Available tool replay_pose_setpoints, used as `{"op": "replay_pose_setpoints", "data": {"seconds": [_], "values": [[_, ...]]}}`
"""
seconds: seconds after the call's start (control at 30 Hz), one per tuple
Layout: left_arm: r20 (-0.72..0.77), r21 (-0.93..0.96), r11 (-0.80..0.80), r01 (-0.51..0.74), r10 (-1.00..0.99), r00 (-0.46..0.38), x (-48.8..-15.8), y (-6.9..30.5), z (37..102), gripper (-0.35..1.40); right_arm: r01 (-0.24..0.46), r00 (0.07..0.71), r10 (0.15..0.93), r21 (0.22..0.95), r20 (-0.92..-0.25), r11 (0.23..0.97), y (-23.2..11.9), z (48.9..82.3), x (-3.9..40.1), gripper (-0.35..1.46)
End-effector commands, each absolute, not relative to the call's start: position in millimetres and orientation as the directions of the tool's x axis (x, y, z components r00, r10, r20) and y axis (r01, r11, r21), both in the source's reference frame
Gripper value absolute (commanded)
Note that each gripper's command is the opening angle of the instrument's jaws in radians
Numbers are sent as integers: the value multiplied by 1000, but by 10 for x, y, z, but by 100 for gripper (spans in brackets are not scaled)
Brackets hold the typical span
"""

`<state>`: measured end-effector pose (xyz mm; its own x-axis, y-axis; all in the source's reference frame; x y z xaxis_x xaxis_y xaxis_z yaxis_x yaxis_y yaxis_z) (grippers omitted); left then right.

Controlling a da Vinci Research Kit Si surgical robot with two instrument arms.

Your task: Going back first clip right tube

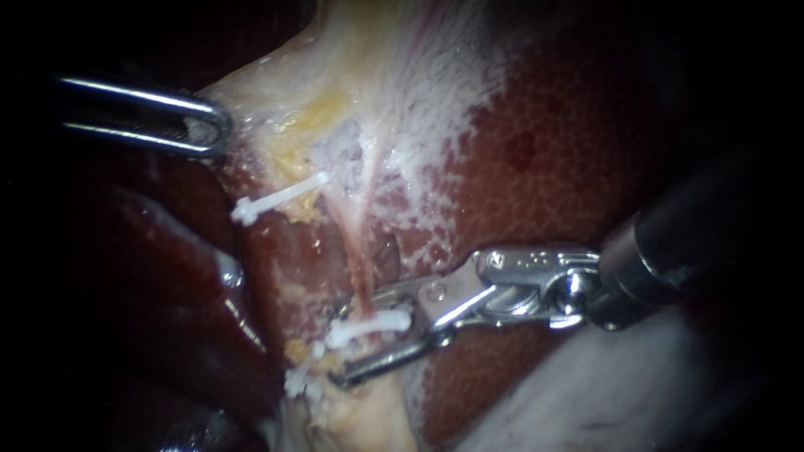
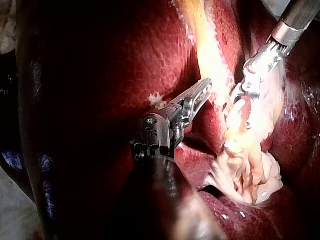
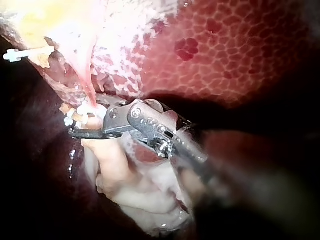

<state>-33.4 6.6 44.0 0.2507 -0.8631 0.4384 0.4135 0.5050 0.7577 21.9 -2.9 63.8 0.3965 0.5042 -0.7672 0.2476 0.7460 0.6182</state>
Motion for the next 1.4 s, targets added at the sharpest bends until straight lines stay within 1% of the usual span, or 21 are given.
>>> {"op": "replay_pose_setpoints", "data": {"seconds": [0.03,0.23,0.4,0.63,0.9,1.17,1.4], "values": [[438,758,505,413,-863,251,-334,66,439,-35,250,396,500,615,-770,748,-29,638,219,58],[439,758,505,413,-863,251,-333,66,439,-35,245,392,498,609,-774,754,-27,635,211,60],[439,758,506,413,-863,251,-332,65,439,-35,232,389,502,609,-773,758,-22,628,193,60],[440,757,506,413,-862,251,-331,64,440,-35,159,374,510,595,-775,788,-12,614,161,60],[440,757,507,413,-862,252,-330,64,441,-35,122,366,503,576,-783,809,1,599,127,60],[440,757,507,413,-862,252,-330,64,442,-35,128,363,482,555,-797,822,15,580,104,60],[440,757,507,413,-862,252,-330,64,443,-35,137,361,472,546,-804,826,19,570,94,60]]}}
